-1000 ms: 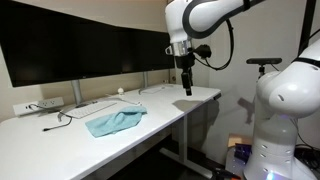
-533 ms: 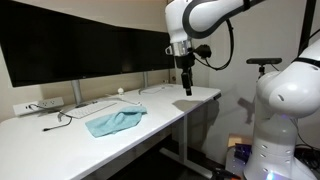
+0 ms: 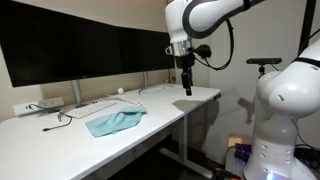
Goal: Wipe the desk with the white towel
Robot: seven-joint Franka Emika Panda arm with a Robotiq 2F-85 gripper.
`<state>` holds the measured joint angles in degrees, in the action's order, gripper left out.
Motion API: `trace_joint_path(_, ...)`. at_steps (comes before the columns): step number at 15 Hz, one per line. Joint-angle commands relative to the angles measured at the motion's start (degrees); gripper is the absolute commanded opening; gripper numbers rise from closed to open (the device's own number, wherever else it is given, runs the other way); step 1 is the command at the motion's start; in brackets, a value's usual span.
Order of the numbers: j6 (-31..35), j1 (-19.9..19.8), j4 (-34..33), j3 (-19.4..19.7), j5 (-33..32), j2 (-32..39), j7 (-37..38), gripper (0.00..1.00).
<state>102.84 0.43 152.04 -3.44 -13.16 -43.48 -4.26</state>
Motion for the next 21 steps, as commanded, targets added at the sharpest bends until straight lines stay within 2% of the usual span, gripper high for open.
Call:
trace_joint_path(1, -0.2, 0.8, -0.1, 0.6, -0.4, 0.1, 0.4, 1.00)
trace_joint_path(6, -0.2, 0.8, -0.1, 0.6, -0.4, 0.1, 0.4, 1.00)
trace_joint_path(9, 0.6, 2.5, -0.7, -1.7, 1.4, -1.2, 3.3, 1.00)
trace_joint_path(15, 2.2, 7.4, 2.6, -6.8, 9.0, -10.7, 13.2, 1.00)
trace_joint_path(18, 2.9, 8.2, 3.6, -8.7, 11.4, -15.0, 17.0, 1.00)
trace_joint_path(21, 4.0, 7.8, 3.6, -8.6, 11.2, -17.9, 16.6, 1.00)
